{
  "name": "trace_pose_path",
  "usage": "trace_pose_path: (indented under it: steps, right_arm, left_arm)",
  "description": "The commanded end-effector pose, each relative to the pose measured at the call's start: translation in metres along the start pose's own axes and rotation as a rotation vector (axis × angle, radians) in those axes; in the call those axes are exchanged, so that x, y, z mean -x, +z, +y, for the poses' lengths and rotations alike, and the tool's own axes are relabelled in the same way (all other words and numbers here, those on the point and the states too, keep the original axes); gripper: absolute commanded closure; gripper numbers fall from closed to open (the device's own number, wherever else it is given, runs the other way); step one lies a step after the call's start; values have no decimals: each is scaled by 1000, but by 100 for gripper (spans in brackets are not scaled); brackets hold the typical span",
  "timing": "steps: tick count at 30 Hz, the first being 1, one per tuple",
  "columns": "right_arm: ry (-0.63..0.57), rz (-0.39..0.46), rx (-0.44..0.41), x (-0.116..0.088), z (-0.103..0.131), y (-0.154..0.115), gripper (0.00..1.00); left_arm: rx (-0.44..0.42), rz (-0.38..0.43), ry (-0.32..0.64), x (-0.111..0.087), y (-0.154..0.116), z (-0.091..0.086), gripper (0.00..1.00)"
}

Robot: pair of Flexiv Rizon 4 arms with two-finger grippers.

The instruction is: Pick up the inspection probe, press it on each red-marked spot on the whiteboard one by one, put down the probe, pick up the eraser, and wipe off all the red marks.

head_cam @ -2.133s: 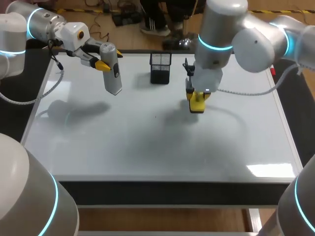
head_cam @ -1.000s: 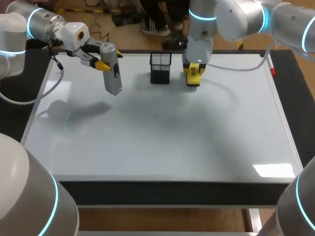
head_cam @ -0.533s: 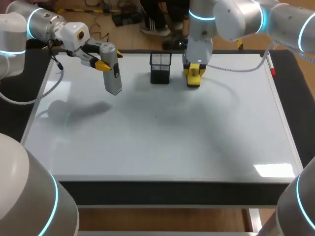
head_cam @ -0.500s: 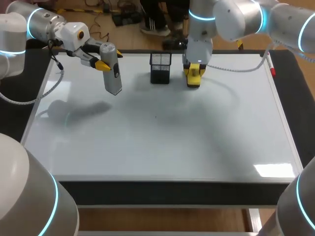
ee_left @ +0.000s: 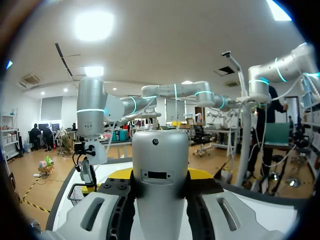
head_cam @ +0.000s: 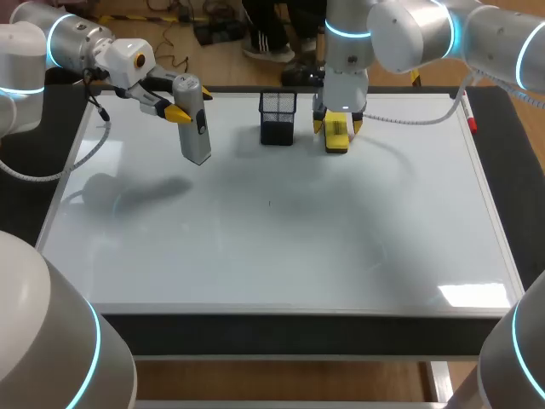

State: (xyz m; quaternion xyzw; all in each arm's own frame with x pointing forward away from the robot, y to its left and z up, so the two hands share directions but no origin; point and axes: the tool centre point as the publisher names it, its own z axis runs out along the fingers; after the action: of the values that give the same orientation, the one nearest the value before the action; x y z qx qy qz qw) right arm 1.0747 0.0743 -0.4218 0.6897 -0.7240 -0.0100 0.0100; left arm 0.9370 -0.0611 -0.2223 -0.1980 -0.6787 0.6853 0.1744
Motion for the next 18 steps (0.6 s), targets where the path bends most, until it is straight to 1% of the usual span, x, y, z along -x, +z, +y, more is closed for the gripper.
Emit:
trace_pose_path:
  steps: [1,7,9,11,14,18]
  right_arm:
    - [5,6,-7,-3,2,-4,0]
    - [53,8,-28,-10,5,-14,0]
    - [87,5,-35,-13,5,-17,0]
    - [147,-2,-43,-18,4,-22,0]
    - [221,-30,-47,-24,4,-28,0]
    - [339,-99,-34,-34,3,-39,0]
  left_arm:
    - [1,2,-1,0,0,-1,100]
    - [1,2,-1,0,0,-1,100]
    - [1,2,-1,0,0,-1,100]
    - [1,2,-1,0,0,-1,100]
    - [1,2,-1,0,0,-1,100]
    - [1,2,-1,0,0,-1,100]
